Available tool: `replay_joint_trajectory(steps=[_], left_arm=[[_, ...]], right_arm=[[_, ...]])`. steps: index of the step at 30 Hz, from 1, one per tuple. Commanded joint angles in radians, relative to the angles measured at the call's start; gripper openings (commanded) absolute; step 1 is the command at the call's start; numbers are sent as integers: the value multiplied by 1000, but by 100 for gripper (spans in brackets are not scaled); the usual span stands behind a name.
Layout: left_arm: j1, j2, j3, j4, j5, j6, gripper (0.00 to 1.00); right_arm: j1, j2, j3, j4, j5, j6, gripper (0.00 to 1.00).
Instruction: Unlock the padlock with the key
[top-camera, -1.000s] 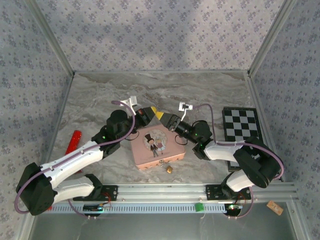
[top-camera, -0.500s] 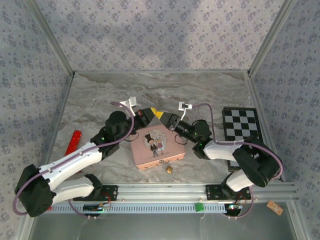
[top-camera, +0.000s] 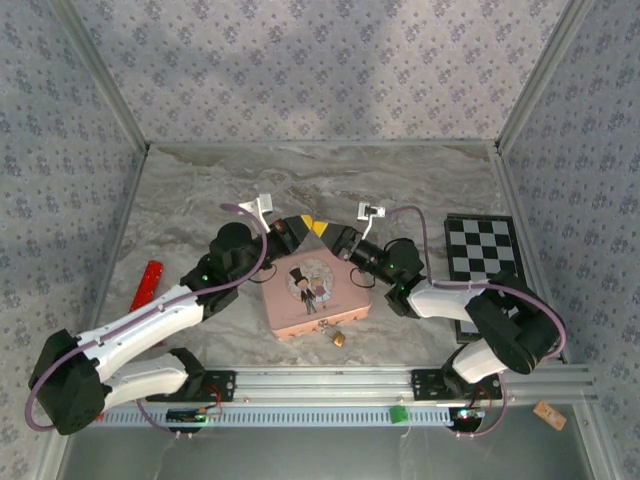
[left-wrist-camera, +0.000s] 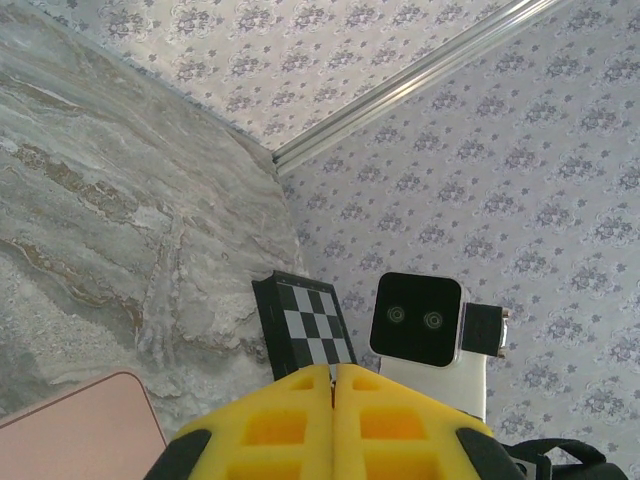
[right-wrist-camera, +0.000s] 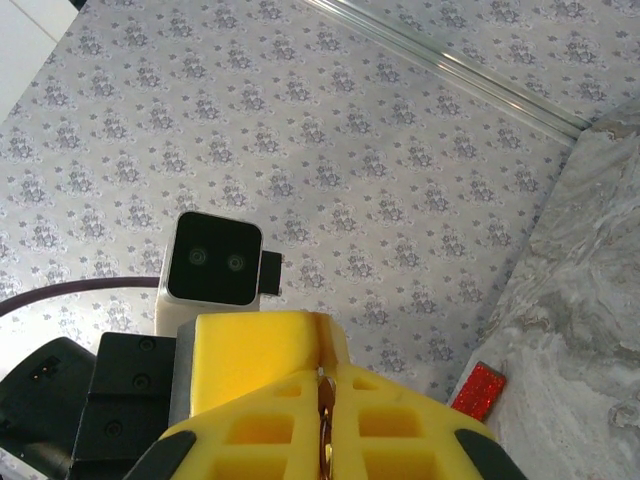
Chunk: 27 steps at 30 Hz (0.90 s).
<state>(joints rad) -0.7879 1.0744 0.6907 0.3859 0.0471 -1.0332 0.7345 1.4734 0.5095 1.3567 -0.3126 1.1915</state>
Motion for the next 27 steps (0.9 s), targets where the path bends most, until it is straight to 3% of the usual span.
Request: replay_joint_trajectory(steps=[1, 5, 7, 10, 13, 17, 21, 27], left_arm=[[-9, -8, -10, -8, 14, 12, 0], [-9, -7, 0, -39, 14, 33, 6], [-9, -10, 13, -79, 8, 56, 26], [-6, -30, 23, -143, -21, 96, 46], [22, -75, 26, -218, -46, 135, 63], [100, -167, 8, -304, -59, 172, 77], [169, -212, 33, -458, -59, 224, 82], [179, -115, 168, -734, -81, 344, 83]], right_arm=[[-4, 1, 37, 35, -17, 10, 5], [-11, 5, 34, 35, -22, 16, 0], [-17, 7, 31, 34, -26, 20, 0], [-33, -1, 32, -32, -36, 20, 0], [-55, -35, 21, -118, -45, 1, 0], [-78, -133, -4, -318, -53, -84, 0], [-85, -289, -12, -613, -42, -251, 0], [-83, -472, 53, -1058, -4, -536, 0]])
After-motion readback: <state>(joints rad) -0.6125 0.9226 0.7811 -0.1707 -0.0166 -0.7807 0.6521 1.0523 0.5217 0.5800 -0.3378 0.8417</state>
